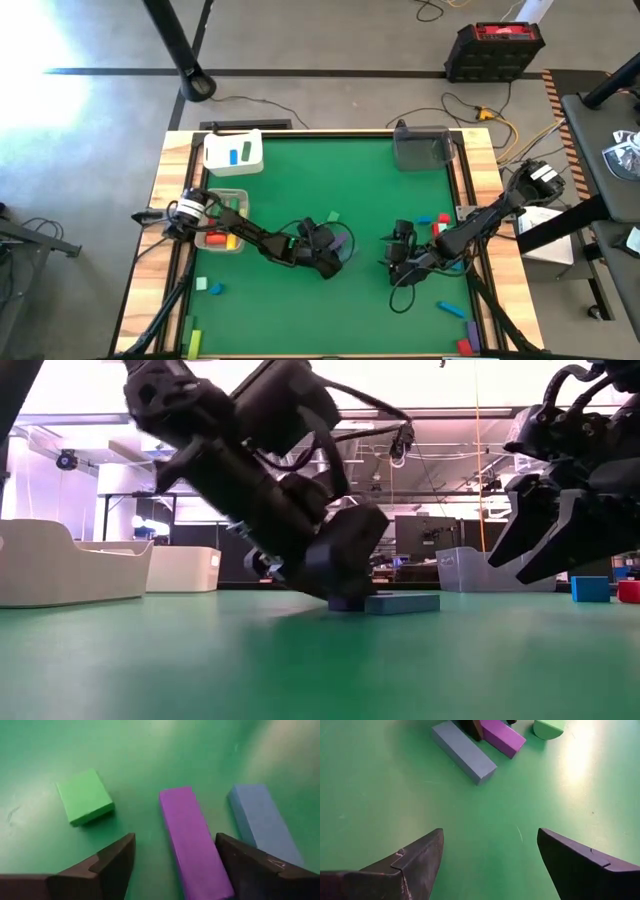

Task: Sort blocks by size
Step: Put the violet rectangular block into the white bin, then put the light blue rectangular block into the white bin

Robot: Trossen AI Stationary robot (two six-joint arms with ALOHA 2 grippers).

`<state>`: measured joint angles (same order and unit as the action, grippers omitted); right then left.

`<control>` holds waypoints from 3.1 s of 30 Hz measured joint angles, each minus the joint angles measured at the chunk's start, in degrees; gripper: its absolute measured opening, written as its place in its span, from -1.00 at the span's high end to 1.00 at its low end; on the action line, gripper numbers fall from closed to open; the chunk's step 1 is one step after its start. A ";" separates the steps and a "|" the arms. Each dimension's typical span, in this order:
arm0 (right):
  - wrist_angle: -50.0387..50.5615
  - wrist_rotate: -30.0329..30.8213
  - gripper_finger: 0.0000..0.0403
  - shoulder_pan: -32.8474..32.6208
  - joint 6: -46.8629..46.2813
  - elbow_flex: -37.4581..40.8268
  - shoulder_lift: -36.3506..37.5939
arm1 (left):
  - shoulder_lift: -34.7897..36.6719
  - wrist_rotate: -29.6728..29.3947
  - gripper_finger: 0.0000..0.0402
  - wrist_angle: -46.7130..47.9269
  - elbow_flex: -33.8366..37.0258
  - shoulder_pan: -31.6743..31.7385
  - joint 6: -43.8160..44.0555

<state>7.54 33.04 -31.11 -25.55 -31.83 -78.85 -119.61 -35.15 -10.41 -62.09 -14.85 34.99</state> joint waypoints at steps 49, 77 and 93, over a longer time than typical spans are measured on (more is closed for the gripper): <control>0.40 -0.09 -0.19 0.28 4.65 -1.29 1.18 | 28.41 15.81 0.56 57.93 0.02 65.30 -4.49; 2.64 -9.22 -0.33 -4.44 -3.53 0.22 1.18 | 9.75 24.13 0.42 69.44 -12.21 71.25 -4.20; 2.68 -9.49 -0.39 -5.16 -7.56 0.22 1.18 | 20.41 22.15 -0.06 68.87 -11.97 65.50 -7.40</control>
<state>10.22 23.55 -36.27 -33.11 -31.62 -77.67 -99.21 -12.99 58.46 -74.06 50.65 27.59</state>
